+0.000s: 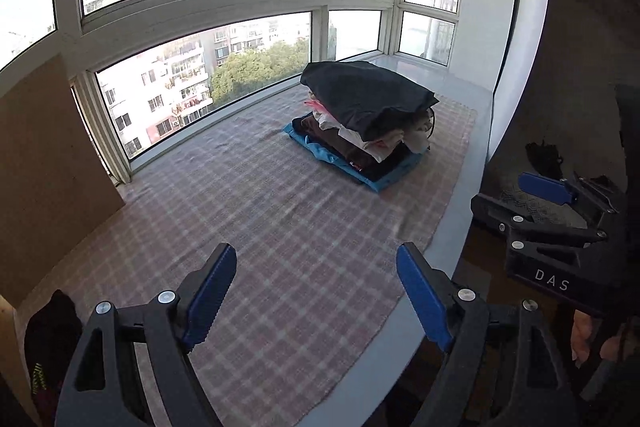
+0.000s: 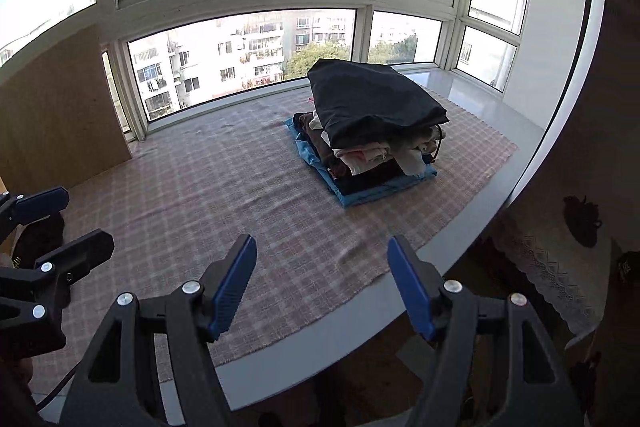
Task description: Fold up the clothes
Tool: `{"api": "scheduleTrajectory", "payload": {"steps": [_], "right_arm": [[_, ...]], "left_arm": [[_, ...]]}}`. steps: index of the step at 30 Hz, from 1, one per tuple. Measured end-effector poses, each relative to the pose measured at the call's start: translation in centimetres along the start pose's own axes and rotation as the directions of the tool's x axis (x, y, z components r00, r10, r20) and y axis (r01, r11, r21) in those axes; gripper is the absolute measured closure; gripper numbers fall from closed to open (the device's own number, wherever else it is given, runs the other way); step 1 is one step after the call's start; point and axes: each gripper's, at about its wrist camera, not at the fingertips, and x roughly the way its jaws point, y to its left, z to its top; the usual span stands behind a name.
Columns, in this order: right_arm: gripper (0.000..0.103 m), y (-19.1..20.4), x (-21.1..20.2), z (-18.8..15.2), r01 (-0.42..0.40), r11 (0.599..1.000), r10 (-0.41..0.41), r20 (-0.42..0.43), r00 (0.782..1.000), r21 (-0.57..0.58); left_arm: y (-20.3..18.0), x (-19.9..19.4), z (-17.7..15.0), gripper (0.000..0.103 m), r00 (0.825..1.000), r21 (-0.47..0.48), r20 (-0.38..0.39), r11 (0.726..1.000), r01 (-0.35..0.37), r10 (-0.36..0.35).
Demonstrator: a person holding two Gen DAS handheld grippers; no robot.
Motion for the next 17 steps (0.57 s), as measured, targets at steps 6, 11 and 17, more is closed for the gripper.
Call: {"api": "scheduleTrajectory", "payload": {"steps": [6,11,17], "right_arm": [[0.036,0.8,-0.6,-1.2,0.000,0.999,-0.001,-0.009,1.000,-0.036],[0.036,0.9,-1.3,-1.5,0.006,0.999,-0.006,0.001,1.000,-0.044],[0.036,1.0,-1.4,-1.9,0.007,0.999,-0.007,-0.006,1.000,-0.047]], "left_arm": [[-0.2,-1.0,-1.3,0.010,1.000,0.004,0.000,1.000,-0.009,0.009],[-0.3,-1.6,-1.7,0.010,1.000,-0.010,-0.007,1.000,-0.016,0.016],[0.1,-1.9,-2.0,0.008,0.999,-0.038,-0.016,0.998,-0.045,0.045]]}}
